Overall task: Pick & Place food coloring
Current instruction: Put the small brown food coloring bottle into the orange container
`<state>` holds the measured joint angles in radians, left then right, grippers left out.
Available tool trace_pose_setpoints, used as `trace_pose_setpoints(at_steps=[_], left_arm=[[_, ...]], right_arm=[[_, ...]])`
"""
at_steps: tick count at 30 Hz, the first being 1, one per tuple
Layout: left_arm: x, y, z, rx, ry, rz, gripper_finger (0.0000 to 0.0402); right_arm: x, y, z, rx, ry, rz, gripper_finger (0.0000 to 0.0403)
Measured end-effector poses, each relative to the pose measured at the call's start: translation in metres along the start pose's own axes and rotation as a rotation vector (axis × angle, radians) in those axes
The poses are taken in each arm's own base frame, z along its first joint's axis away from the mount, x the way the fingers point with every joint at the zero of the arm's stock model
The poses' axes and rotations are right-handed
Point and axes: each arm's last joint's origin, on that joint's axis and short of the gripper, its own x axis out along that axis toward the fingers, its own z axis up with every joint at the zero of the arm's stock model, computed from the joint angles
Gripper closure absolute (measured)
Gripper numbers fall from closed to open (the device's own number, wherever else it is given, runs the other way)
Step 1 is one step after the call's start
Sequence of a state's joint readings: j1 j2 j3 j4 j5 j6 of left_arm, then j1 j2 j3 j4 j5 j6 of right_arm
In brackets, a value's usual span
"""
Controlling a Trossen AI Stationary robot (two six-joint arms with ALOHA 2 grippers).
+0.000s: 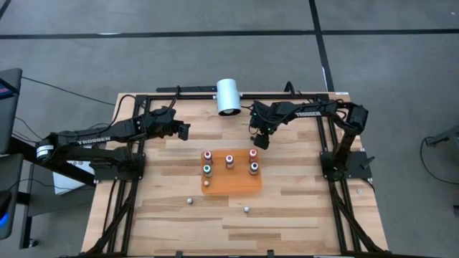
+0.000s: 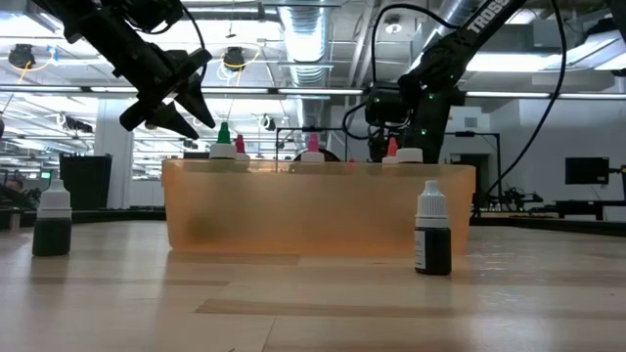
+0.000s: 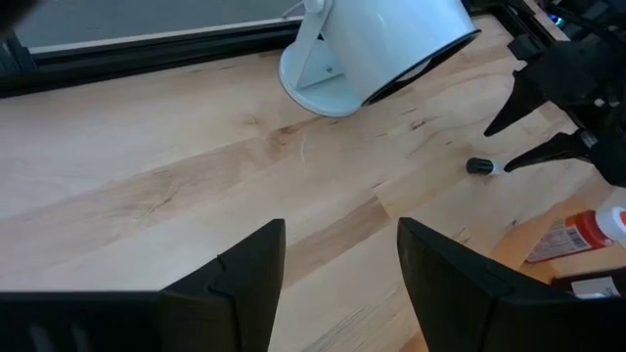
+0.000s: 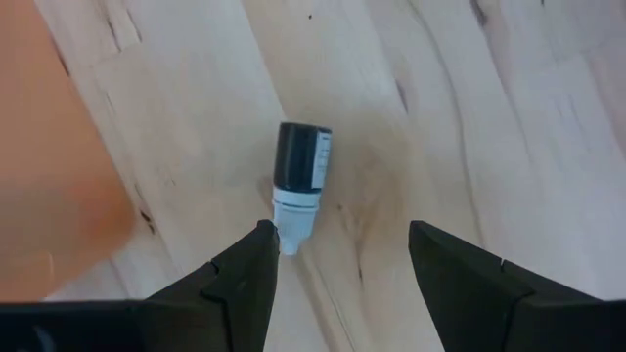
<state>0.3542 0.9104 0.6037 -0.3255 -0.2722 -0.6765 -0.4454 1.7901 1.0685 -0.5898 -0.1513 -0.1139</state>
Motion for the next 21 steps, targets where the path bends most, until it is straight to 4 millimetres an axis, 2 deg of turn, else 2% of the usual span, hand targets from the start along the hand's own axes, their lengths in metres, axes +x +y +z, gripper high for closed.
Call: trace_pose_setpoints(at_steps=[21], left_arm=[[0.0000, 0.0000, 0.0001, -0.001, -0.002, 0.002, 0.0212]], right_arm=[[0.0071, 0.0093, -0.0002, -0.032, -0.039, -0.041, 0.0184]])
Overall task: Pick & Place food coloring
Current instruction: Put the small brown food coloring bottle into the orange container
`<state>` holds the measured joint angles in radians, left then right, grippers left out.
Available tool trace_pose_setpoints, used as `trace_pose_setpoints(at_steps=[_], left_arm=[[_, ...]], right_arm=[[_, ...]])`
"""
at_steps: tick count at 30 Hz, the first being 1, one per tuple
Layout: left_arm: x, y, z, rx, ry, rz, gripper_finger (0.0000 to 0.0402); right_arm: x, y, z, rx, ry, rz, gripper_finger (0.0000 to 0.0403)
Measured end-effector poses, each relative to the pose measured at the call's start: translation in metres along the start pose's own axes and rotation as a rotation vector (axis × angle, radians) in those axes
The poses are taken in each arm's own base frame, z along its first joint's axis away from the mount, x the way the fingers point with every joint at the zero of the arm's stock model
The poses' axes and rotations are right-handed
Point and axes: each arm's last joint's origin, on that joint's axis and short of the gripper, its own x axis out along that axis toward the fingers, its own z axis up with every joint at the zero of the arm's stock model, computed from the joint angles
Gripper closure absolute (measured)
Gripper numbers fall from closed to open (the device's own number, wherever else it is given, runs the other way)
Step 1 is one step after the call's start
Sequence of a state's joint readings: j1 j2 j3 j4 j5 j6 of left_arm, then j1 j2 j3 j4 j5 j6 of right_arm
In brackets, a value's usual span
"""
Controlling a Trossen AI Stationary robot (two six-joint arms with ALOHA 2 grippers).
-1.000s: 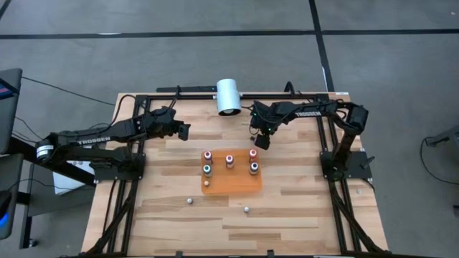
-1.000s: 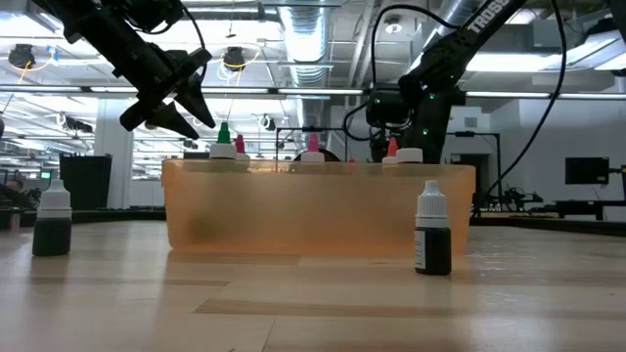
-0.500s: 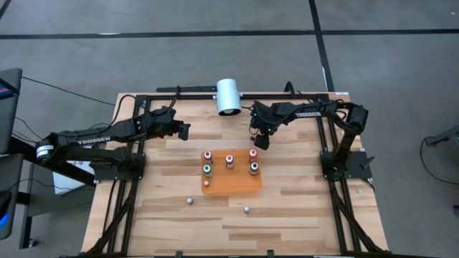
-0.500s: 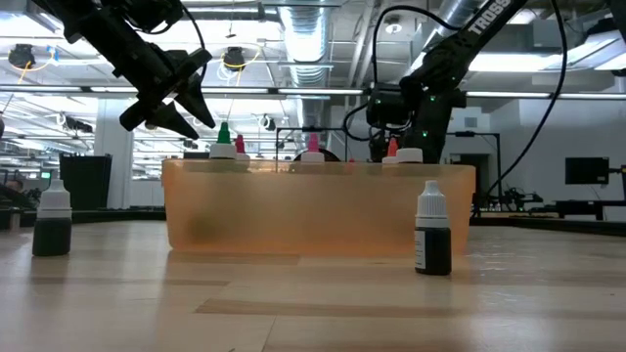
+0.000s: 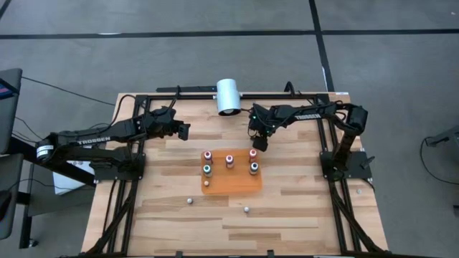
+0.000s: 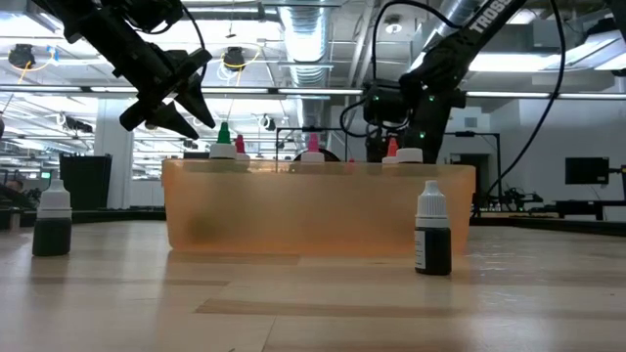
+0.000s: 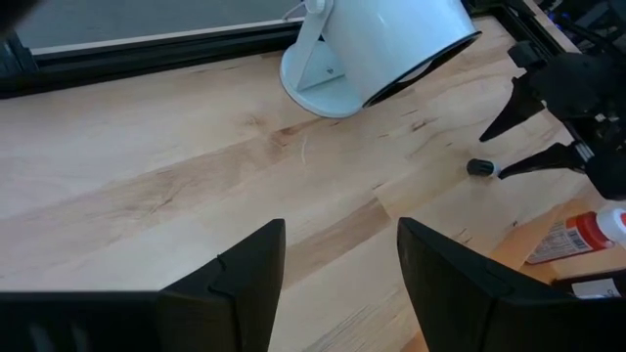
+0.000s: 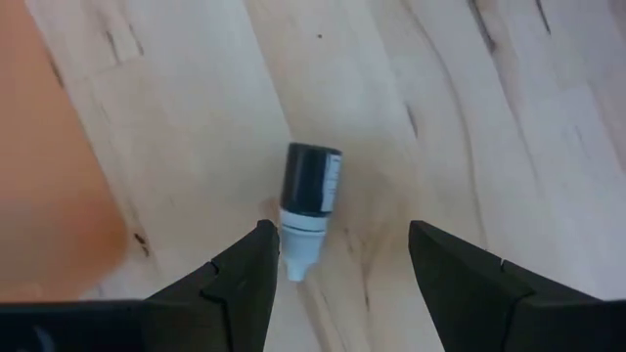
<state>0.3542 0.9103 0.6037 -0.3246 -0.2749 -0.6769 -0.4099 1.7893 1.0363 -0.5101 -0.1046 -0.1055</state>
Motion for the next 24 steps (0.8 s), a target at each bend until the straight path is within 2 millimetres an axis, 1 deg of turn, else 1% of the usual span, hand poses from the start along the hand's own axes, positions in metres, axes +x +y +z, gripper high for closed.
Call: trace_pose_setpoints(at_steps=[7, 19, 24], left_arm=[[0.000, 0.000, 0.000, 0.000, 0.000, -0.001, 0.0212], [0.000, 0.000, 0.000, 0.000, 0.000, -0.001, 0.0212], [0.000, 0.000, 0.000, -0.001, 0.000, -0.001, 0.0212]], right_arm=[[0.008, 0.000, -0.011, 0.003, 0.023, -0.004, 0.0184], [0.008, 0.000, -0.011, -0.003, 0.021, -0.025, 0.0185], [0.008, -0.001, -0.011, -0.002, 0.019, -0.028, 0.0204]])
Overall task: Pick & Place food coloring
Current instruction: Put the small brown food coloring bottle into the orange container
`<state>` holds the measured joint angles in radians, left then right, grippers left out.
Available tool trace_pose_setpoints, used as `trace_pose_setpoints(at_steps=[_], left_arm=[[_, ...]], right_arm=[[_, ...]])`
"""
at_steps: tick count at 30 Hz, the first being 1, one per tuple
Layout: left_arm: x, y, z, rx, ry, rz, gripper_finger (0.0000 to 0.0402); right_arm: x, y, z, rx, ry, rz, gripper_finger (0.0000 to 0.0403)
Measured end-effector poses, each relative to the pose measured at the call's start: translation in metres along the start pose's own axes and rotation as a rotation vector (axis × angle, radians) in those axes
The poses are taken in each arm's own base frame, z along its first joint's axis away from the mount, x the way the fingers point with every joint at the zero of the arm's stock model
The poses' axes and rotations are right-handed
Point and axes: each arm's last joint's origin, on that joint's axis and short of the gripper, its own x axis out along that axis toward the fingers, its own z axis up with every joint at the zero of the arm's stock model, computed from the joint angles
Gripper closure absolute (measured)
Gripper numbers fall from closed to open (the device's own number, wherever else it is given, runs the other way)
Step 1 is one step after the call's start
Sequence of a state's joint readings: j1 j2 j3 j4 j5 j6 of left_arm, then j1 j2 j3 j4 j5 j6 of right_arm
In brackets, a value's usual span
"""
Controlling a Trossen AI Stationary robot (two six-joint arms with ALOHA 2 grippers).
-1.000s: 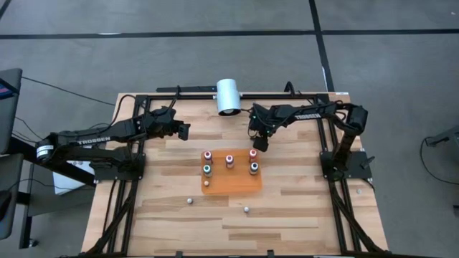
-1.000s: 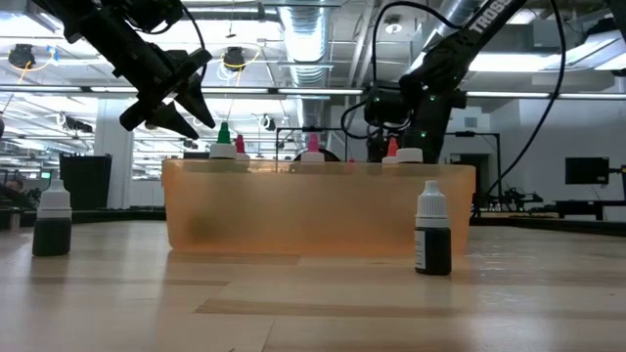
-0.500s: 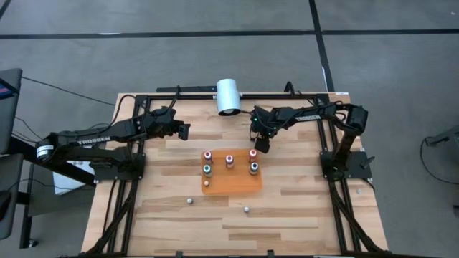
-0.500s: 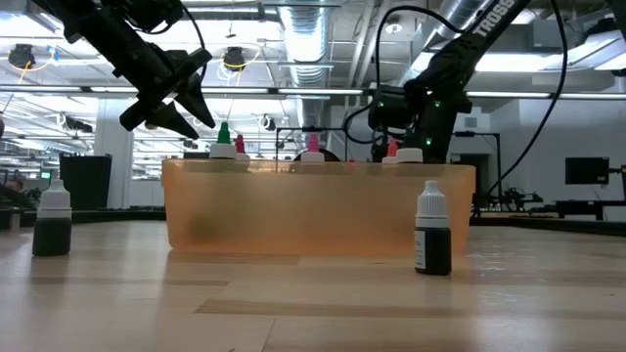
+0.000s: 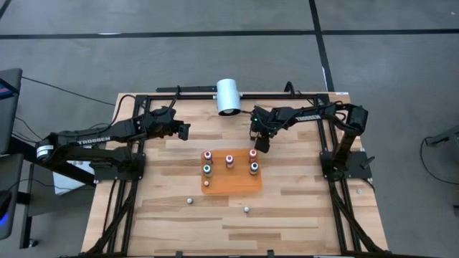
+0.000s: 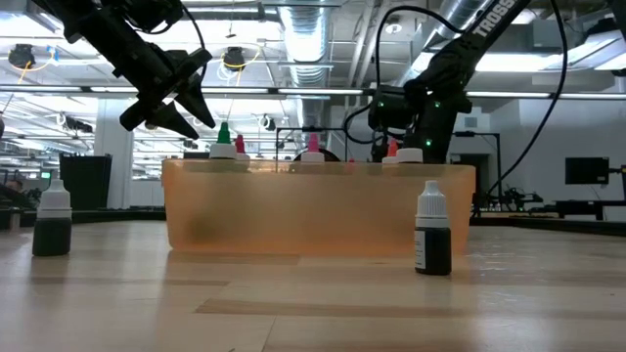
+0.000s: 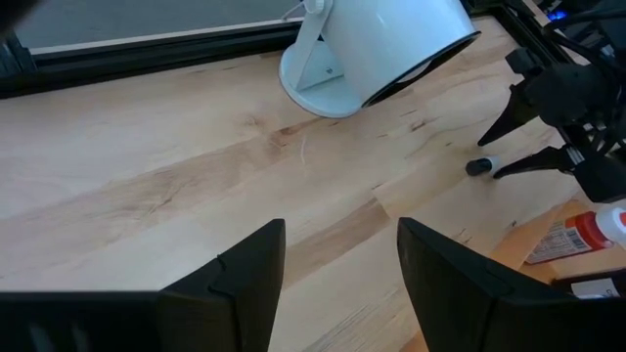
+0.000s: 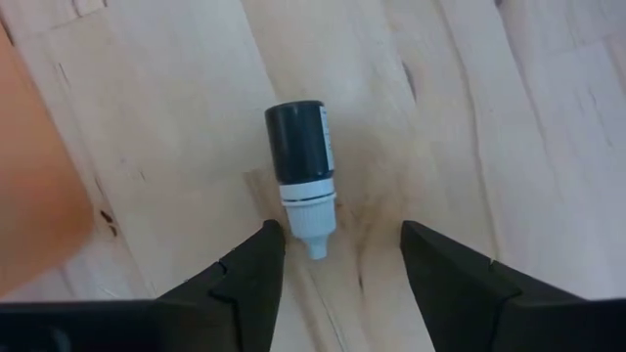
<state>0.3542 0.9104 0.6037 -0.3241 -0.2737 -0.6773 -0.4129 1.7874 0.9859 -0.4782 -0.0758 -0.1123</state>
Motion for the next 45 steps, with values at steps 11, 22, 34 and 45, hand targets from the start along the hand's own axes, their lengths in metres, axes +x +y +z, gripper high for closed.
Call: trace_pose_setpoints(at_steps=[11, 22, 34, 45], left_arm=[[0.0000, 0.0000, 0.0000, 0.000, 0.000, 0.000, 0.0212], [0.0000, 0.0000, 0.0000, 0.000, 0.000, 0.001, 0.0212], [0.0000, 0.0000, 0.0000, 0.000, -0.001, 0.001, 0.0212], [0.0000, 0.0000, 0.0000, 0.006, -0.001, 0.001, 0.0212]], right_arm=[[0.0000, 0.0000, 0.0001, -0.001, -0.001, 0.000, 0.0263], [0.0000, 0.0001, -0.0001, -0.001, 0.000, 0.002, 0.0298], [-0.0082, -0.0012, 0.0069, 0.001, 0.019, 0.004, 0.0303], [-0.0084, -0.0039, 0.0052, 0.011, 0.033, 0.003, 0.0303]])
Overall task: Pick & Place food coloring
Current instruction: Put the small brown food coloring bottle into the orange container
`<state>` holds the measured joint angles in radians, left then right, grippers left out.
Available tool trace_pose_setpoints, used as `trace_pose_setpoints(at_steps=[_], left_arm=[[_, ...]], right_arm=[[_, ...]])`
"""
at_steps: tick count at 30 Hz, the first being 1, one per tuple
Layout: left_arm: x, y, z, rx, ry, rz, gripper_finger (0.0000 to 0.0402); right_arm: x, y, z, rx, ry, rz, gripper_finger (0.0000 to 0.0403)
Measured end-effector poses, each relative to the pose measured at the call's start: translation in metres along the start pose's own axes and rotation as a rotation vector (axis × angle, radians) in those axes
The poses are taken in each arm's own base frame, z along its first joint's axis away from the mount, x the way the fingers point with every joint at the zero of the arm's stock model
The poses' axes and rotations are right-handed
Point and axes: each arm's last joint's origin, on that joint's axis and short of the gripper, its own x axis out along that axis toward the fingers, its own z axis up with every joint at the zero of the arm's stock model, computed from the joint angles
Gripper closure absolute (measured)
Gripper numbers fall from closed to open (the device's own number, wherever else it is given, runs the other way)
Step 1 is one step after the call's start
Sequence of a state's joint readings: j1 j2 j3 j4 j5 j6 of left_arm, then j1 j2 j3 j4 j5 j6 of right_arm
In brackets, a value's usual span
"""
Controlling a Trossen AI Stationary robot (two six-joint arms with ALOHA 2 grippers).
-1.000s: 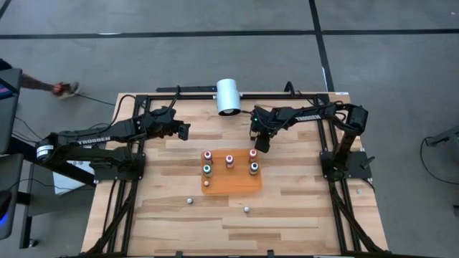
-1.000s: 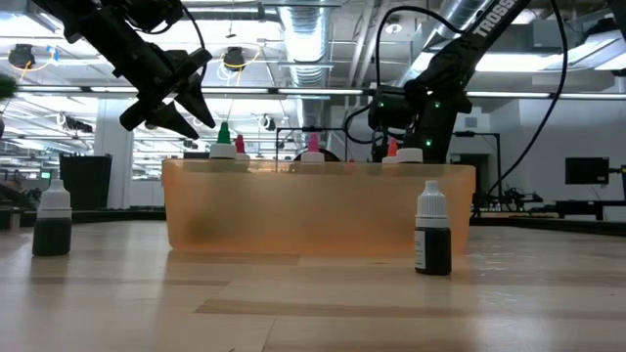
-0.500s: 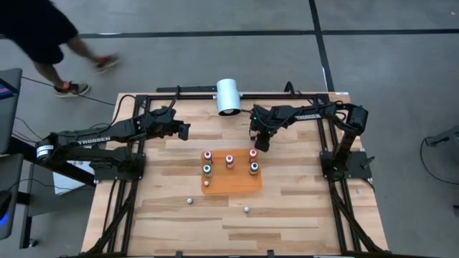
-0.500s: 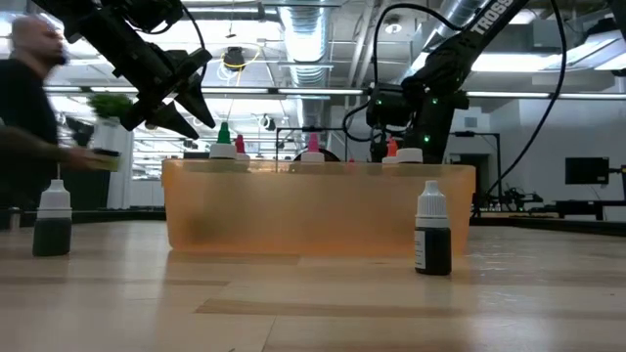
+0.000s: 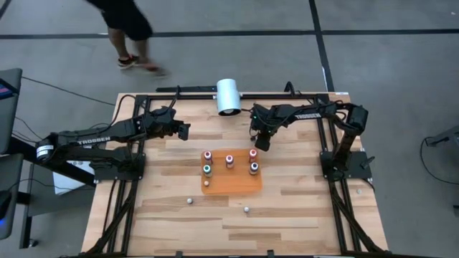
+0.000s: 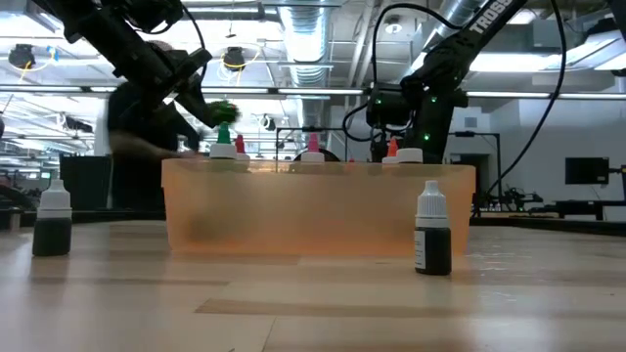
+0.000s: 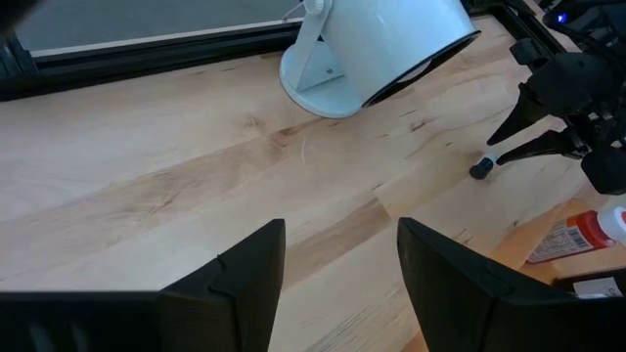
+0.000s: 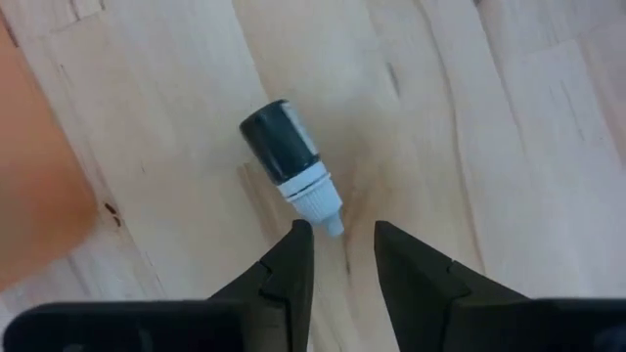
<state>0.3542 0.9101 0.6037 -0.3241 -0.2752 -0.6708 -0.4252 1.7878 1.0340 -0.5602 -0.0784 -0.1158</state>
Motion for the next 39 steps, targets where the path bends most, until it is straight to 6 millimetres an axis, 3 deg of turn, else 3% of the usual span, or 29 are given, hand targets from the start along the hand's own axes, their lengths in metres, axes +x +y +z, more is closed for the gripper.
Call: trace_pose_setpoints(at_steps=[12, 26, 39], left_arm=[[0.0000, 0.0000, 0.0000, 0.001, 0.000, 0.000, 0.0212], [0.0000, 0.0000, -0.0001, 0.001, 0.000, 0.001, 0.0212], [0.0000, 0.0005, 0.0004, -0.005, -0.015, 0.020, 0.0212]], right_arm=[[-0.0006, -0.0053, -0.0012, -0.055, -0.004, 0.049, 0.0295], [-0.0006, -0.0071, -0.0019, -0.214, 0.011, -0.006, 0.0172], [-0.0008, -0.0077, 0.0028, -0.385, -0.035, -0.019, 0.0170]])
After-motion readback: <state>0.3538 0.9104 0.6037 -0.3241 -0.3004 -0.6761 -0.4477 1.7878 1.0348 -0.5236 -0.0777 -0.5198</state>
